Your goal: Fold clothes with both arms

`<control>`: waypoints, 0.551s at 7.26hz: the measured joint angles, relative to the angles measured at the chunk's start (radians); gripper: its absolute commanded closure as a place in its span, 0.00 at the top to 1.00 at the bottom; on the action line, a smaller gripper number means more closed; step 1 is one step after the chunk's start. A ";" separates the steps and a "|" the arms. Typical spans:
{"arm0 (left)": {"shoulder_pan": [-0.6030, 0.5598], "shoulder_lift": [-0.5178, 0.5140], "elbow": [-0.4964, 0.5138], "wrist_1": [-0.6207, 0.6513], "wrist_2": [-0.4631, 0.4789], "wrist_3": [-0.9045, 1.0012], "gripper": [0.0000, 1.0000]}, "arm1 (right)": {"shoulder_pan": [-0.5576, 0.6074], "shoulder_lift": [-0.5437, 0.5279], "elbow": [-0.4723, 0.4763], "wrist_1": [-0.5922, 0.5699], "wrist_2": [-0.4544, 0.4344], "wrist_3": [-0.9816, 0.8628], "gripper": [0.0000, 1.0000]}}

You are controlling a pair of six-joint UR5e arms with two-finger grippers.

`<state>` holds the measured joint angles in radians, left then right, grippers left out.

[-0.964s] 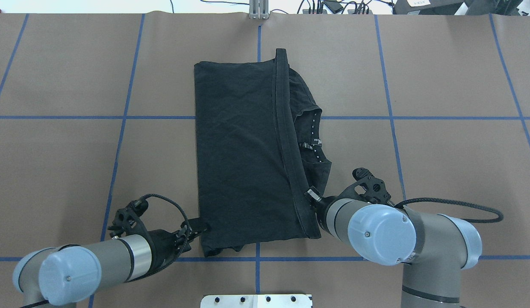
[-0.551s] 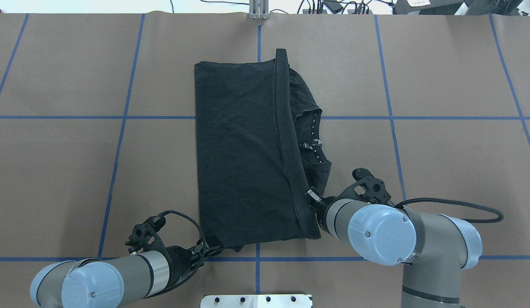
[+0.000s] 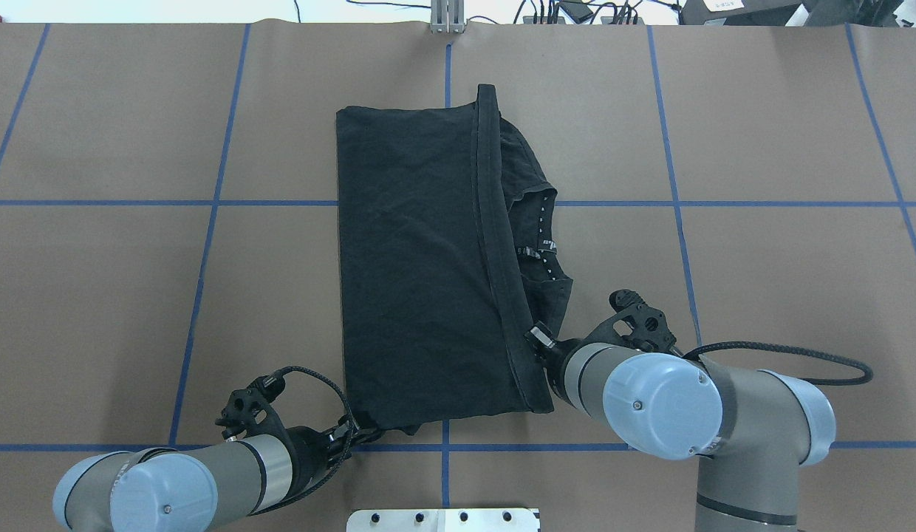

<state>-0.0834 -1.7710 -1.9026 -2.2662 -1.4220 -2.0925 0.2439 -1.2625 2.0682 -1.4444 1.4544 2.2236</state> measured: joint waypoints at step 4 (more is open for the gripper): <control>-0.003 0.002 0.007 0.000 -0.001 0.001 0.00 | 0.000 0.000 0.002 -0.001 0.001 0.000 0.00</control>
<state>-0.0860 -1.7691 -1.8961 -2.2661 -1.4230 -2.0920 0.2439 -1.2625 2.0703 -1.4450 1.4552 2.2233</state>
